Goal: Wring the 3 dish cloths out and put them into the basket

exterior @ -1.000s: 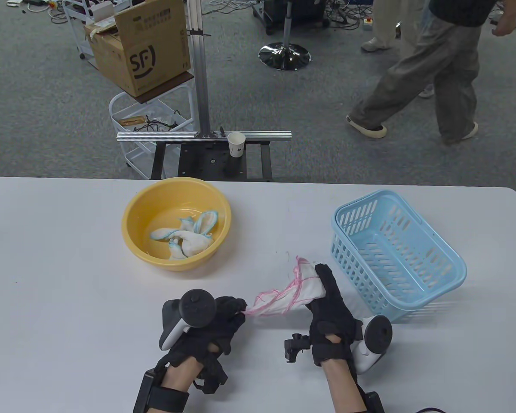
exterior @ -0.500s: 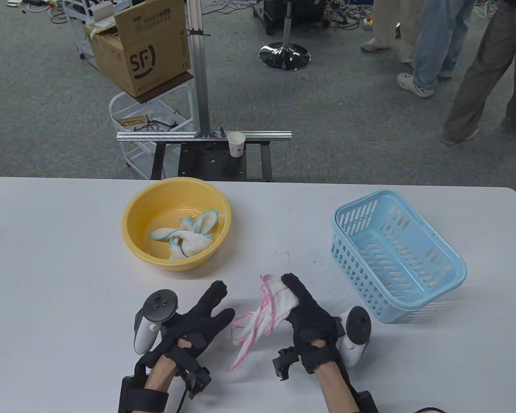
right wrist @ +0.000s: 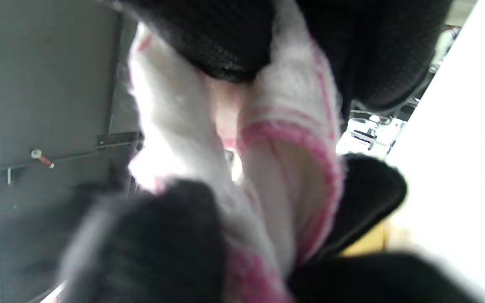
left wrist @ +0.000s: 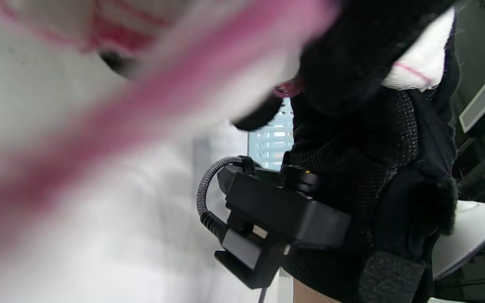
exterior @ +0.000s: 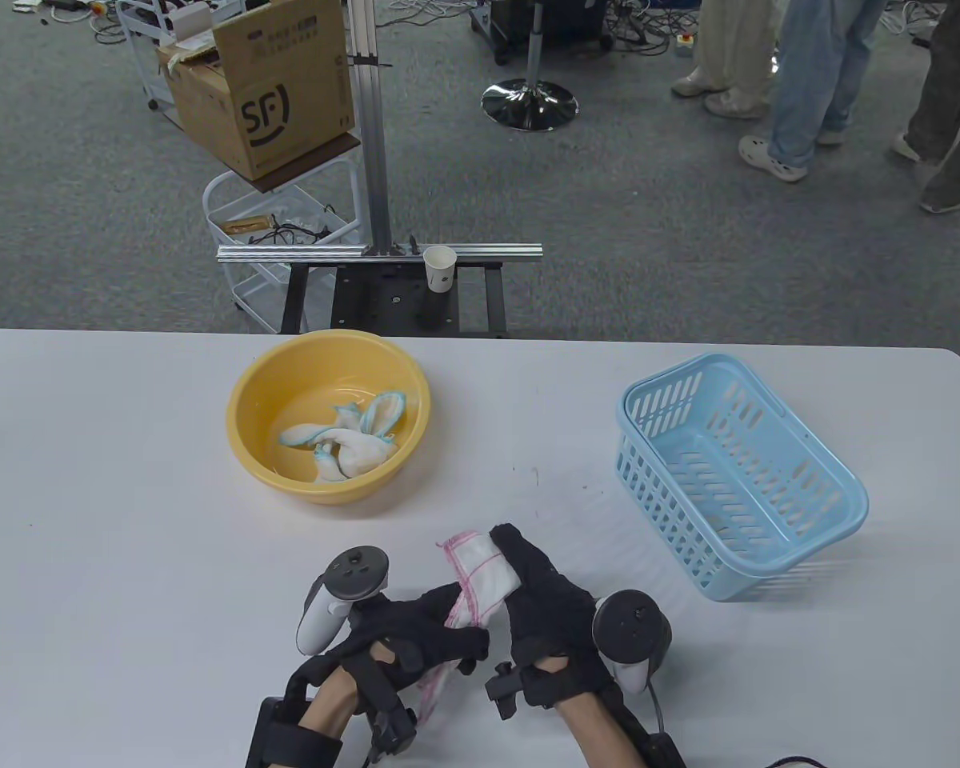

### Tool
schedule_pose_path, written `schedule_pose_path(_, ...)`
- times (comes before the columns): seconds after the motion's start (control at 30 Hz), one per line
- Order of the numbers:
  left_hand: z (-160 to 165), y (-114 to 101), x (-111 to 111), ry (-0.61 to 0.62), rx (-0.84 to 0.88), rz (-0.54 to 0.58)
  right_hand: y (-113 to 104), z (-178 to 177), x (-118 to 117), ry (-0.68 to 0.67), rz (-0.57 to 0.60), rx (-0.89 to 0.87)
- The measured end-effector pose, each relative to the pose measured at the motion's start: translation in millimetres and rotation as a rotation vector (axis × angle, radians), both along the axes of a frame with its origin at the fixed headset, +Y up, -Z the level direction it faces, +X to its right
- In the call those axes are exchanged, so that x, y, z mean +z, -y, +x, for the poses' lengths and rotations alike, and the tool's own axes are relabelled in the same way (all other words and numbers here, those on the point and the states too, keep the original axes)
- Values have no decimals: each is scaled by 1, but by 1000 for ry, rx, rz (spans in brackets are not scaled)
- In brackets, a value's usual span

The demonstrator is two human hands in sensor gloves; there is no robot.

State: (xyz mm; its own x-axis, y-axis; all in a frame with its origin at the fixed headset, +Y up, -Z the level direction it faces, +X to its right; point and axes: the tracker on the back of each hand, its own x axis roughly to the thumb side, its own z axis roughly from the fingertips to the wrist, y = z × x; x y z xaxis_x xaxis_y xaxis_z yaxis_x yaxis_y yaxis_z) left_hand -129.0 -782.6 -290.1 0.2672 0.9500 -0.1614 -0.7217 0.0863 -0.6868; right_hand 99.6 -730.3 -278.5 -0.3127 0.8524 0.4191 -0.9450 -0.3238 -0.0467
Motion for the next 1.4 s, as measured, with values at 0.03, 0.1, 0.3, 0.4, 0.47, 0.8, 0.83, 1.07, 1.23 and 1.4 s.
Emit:
schedule_pose_path(0.03, -1, -2, 0, -15, -16, 15, -1, -1, 1, 8, 19, 46)
schedule_pose_path(0.1, -4, -6, 0, -37, -76, 56, -2, -3, 1, 2, 43, 139)
schedule_pose_path(0.3, -6, -21, 3, -65, -321, 216, -10, -20, 8, -73, 195, 532)
schedule_pose_path(0.4, -6, -31, 6, -89, -495, 353, -8, -23, 6, -120, 140, 549)
schedule_pose_path(0.47, -6, -36, 8, -123, -572, 437, -4, -19, 3, -117, 80, 508)
schedule_pose_path(0.8, 3, -48, 14, -74, -640, 645, 6, -5, -6, -170, -131, 257)
schedule_pose_path(0.83, 2, -46, 13, -70, -630, 626, 6, -3, -7, -165, -143, 241)
schedule_pose_path(1.07, -10, -31, 4, -87, -366, 397, 16, 6, -12, -174, -239, 42)
schedule_pose_path(1.23, -28, -16, -3, -146, -180, 228, 15, 3, -10, -202, -214, 23)
schedule_pose_path(1.4, -46, -3, -8, -247, 50, 52, 13, 5, -9, -149, -134, 62)
